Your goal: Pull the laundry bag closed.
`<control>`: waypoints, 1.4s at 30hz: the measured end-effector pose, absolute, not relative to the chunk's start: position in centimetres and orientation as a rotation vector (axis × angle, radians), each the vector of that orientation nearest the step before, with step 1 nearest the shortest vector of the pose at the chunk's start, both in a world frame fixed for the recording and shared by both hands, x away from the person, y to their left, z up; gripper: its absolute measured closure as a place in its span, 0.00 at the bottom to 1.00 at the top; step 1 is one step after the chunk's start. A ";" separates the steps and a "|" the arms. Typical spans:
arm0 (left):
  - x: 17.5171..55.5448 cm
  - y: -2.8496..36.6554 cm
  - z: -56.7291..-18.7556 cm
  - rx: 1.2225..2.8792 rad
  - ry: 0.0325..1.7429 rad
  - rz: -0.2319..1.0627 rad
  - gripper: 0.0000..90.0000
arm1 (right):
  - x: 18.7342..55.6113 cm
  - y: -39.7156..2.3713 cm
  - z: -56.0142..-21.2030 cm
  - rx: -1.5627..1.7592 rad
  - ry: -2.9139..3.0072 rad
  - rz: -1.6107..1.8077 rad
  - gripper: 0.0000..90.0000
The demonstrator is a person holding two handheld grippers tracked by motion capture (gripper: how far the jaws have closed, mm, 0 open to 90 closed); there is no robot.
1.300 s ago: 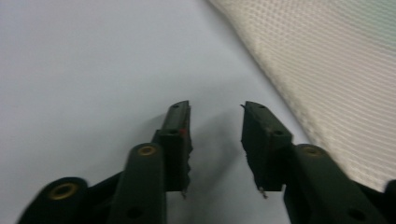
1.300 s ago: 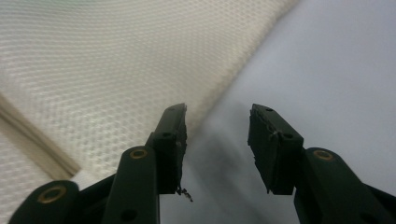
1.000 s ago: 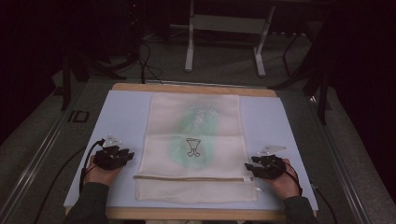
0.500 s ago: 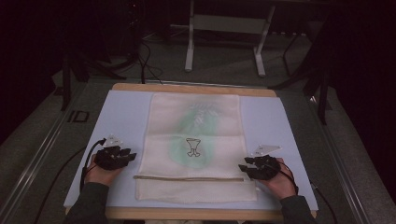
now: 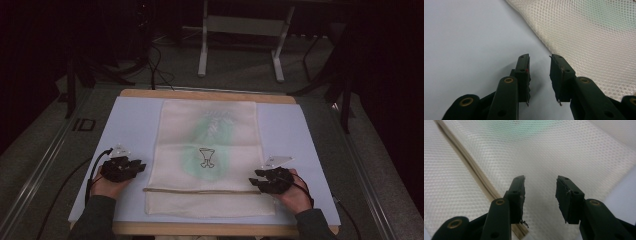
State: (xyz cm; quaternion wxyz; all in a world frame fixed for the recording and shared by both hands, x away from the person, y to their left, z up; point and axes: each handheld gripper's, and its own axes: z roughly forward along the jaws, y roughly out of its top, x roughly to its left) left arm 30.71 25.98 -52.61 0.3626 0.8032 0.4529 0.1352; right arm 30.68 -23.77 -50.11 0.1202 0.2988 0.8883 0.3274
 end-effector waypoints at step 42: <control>30.6 25.3 -52.6 2.100 1.070 0.302 0.79 | 30.3 -16.1 -49.6 0.647 2.735 1.010 0.65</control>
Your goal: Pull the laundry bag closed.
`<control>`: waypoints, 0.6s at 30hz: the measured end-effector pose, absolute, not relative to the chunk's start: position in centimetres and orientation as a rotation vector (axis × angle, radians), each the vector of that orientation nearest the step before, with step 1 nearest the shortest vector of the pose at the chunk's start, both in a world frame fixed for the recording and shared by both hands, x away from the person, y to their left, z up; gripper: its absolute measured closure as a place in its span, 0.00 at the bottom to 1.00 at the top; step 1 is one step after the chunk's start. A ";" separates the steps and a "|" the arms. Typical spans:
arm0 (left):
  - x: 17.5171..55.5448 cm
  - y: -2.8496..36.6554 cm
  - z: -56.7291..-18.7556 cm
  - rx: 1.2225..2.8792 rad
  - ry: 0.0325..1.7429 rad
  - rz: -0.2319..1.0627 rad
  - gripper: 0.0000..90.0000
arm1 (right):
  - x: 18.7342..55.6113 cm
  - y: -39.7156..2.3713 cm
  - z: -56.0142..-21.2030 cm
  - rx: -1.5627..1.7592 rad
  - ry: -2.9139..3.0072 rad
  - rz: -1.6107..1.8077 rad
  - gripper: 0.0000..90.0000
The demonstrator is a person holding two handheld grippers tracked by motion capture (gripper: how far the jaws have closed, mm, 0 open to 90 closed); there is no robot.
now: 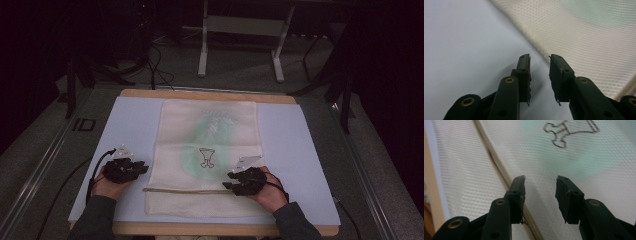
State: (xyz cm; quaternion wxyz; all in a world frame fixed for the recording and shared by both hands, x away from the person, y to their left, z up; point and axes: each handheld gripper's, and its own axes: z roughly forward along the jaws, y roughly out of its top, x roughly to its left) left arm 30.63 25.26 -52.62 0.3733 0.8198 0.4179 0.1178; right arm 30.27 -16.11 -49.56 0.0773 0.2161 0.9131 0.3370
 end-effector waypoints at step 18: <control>30.5 24.9 -52.5 2.118 1.012 0.284 0.83 | 30.6 -12.4 -49.4 0.517 2.782 1.028 0.65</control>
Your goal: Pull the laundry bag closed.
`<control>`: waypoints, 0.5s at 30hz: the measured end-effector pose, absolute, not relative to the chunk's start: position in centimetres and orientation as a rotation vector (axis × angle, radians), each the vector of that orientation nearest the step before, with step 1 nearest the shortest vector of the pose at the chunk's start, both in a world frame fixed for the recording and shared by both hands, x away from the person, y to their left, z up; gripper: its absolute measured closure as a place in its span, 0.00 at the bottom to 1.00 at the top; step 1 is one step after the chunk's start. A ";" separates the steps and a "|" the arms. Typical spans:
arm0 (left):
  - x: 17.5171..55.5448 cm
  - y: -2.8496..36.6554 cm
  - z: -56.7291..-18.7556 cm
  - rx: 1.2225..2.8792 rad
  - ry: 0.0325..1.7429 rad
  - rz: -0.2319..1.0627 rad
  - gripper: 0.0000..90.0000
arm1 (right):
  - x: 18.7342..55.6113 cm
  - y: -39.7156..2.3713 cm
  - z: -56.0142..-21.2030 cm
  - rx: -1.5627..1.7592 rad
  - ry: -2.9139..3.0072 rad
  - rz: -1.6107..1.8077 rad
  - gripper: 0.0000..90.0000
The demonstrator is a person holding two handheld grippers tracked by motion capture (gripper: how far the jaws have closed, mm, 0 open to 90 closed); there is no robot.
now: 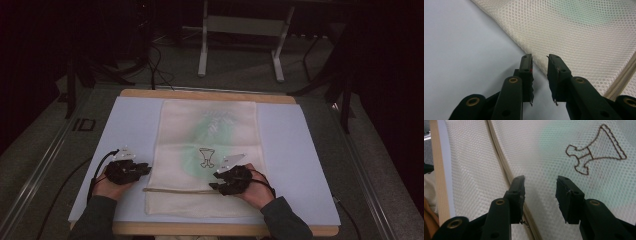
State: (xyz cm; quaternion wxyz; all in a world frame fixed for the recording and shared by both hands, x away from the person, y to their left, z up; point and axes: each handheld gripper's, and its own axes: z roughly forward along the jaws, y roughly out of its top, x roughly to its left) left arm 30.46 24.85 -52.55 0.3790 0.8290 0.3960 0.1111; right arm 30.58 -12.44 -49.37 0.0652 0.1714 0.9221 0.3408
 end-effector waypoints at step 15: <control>30.4 24.9 -52.5 2.112 1.003 0.303 0.95 | 30.4 -9.7 -49.3 0.425 2.827 1.028 0.66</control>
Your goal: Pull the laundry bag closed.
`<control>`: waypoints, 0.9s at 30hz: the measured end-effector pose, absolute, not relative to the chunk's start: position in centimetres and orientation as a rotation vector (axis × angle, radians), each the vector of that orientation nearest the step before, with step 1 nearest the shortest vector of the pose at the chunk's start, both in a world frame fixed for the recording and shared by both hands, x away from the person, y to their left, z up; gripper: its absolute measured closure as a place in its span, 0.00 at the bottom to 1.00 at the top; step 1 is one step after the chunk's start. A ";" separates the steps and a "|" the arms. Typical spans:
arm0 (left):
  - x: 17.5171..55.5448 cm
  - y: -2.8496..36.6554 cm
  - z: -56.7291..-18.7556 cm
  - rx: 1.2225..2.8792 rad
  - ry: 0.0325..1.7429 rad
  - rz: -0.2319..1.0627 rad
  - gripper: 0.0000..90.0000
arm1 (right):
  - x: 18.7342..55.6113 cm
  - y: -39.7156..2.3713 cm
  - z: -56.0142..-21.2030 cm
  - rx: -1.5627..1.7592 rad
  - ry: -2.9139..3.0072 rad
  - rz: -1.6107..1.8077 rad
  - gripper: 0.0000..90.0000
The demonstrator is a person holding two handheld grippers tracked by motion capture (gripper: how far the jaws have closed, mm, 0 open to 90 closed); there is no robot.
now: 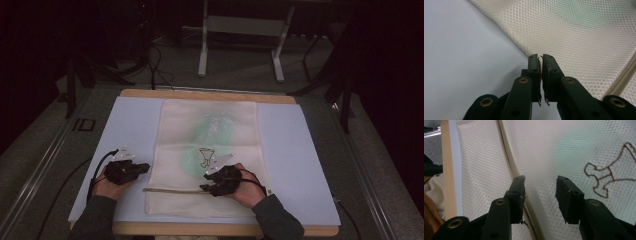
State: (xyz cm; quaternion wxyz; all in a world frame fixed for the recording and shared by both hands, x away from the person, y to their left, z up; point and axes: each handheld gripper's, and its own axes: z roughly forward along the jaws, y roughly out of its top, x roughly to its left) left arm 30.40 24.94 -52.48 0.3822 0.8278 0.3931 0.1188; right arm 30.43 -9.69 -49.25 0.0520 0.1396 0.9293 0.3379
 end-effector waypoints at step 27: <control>30.6 25.2 -52.7 2.103 1.037 0.299 0.79 | 30.3 -5.9 -49.7 0.339 2.871 1.040 0.64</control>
